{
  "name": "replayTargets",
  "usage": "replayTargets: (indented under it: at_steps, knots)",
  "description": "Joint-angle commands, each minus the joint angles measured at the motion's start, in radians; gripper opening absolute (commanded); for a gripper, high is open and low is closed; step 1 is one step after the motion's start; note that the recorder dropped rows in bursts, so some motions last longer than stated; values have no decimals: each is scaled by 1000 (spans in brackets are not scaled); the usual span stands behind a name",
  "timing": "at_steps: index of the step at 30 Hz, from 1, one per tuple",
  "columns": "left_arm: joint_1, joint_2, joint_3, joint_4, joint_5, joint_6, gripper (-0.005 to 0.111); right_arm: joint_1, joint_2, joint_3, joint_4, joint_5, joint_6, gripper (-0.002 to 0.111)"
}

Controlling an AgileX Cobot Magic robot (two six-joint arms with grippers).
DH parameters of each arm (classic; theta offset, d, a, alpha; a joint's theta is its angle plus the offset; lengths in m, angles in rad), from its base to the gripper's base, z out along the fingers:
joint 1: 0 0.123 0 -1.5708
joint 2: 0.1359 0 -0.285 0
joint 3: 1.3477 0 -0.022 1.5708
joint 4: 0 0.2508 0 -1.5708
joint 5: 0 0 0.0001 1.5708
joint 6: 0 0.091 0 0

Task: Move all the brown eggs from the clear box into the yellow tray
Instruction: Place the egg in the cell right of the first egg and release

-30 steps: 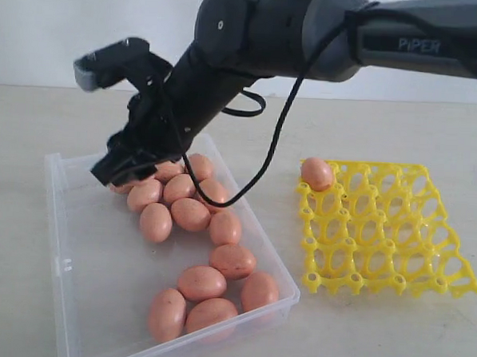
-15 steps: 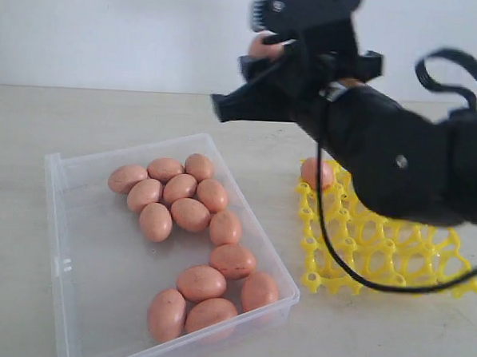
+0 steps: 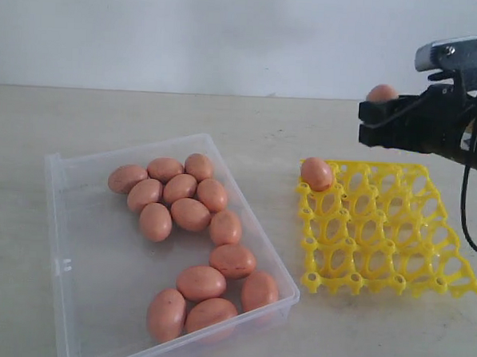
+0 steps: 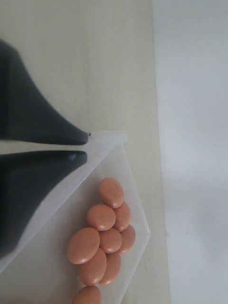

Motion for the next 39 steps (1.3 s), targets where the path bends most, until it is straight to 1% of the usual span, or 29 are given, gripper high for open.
replayTargets:
  at_steps: [1,2,3,6,8,14,22,25,28,31,39]
  knots:
    - [-6,-2,4,2,-9,1,4,-40,58,-10,-203,-45,117,0]
    - [-6,-2,4,2,-9,1,4,-41,75,-12,-203,-68,113,0]
    - [-6,-2,4,2,-9,1,4,-51,125,-34,-246,-100,127,0]
    - [-6,-2,4,2,-9,1,4,-51,230,-113,-323,-91,131,0]
    - [-6,-2,4,2,-9,1,4,-51,252,-130,-326,-98,123,0]
    - [-6,-2,4,2,-9,1,4,-51,269,-132,-338,-45,117,0]
    - [-6,-2,4,2,-9,1,4,-51,269,-132,-333,-41,117,1]
    - [-6,-2,4,2,-9,1,4,-51,269,-132,-333,-41,102,9]
    - [-6,-2,4,2,-9,1,4,-51,269,-132,-333,-35,95,24]
    - [-6,-2,4,2,-9,1,4,-51,269,-132,-333,-26,95,35]
    - [-6,-2,4,2,-9,1,4,-51,269,-132,-337,44,76,36]
